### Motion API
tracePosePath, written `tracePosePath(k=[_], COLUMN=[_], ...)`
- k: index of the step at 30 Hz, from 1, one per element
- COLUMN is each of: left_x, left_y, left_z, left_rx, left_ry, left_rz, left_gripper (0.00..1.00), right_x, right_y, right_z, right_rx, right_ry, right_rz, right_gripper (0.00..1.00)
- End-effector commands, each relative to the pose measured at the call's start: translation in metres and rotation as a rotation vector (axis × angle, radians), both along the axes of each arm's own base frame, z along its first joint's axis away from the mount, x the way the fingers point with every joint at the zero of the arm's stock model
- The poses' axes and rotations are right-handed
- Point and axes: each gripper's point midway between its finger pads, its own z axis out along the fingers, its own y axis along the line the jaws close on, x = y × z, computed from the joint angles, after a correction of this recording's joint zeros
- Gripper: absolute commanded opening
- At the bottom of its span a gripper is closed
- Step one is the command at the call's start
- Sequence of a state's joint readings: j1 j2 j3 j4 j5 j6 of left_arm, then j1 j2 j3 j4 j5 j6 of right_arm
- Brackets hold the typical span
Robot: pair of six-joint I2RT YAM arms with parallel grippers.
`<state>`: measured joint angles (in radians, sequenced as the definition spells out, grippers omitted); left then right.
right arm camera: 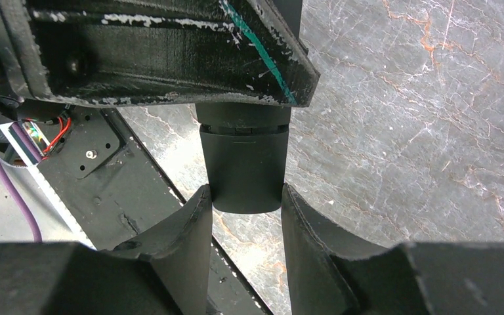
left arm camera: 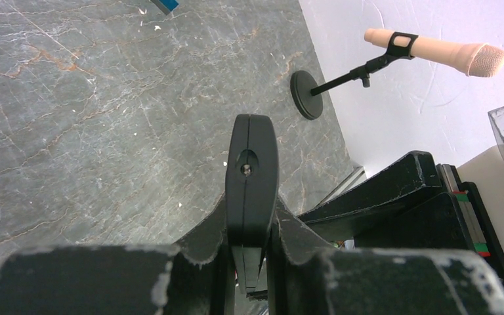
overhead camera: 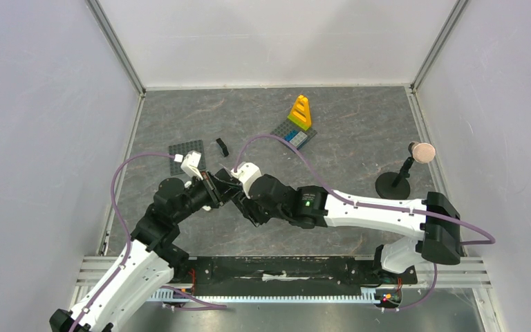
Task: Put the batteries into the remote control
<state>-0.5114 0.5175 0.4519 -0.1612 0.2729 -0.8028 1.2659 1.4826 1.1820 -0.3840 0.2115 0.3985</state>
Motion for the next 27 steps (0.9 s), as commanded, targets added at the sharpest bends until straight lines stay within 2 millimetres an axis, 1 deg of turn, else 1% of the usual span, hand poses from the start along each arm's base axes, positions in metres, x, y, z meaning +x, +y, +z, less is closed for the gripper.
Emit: tracePosePath(k=[1, 7, 11, 16, 21, 27], left_x=[-0.004, -0.005, -0.006, -0.009, -0.011, -0.013], left_y=[-0.01, -0.01, -0.011, -0.012, -0.013, -0.014], left_z=[0.029, 0.031, 0.031, 0.029, 0.021, 0.012], left_rx=[-0.087, -0.099, -0.109, -0.115, -0.119, -0.11], left_ry=[-0.063, -0.056, -0.043, -0.025, 0.008, 0.041], left_rz=[-0.051, -0.052, -0.056, -0.067, -0.071, -0.081], left_gripper=[0.02, 0.02, 0.02, 0.02, 0.02, 0.02], right_x=[0.003, 0.003, 0.005, 0.011, 0.018, 0.024], right_y=[0.016, 0.014, 0.014, 0.019, 0.025, 0.026], right_z=[0.014, 0.0, -0.003, 0.003, 0.012, 0.021], right_rx=[0.042, 0.0, -0.016, -0.003, 0.015, 0.046], right_ry=[-0.006, 0.019, 0.021, 0.006, -0.014, -0.026], right_rz=[-0.003, -0.019, -0.034, -0.058, -0.079, -0.092], right_gripper=[0.28, 0.29, 0.29, 0.29, 0.29, 0.28])
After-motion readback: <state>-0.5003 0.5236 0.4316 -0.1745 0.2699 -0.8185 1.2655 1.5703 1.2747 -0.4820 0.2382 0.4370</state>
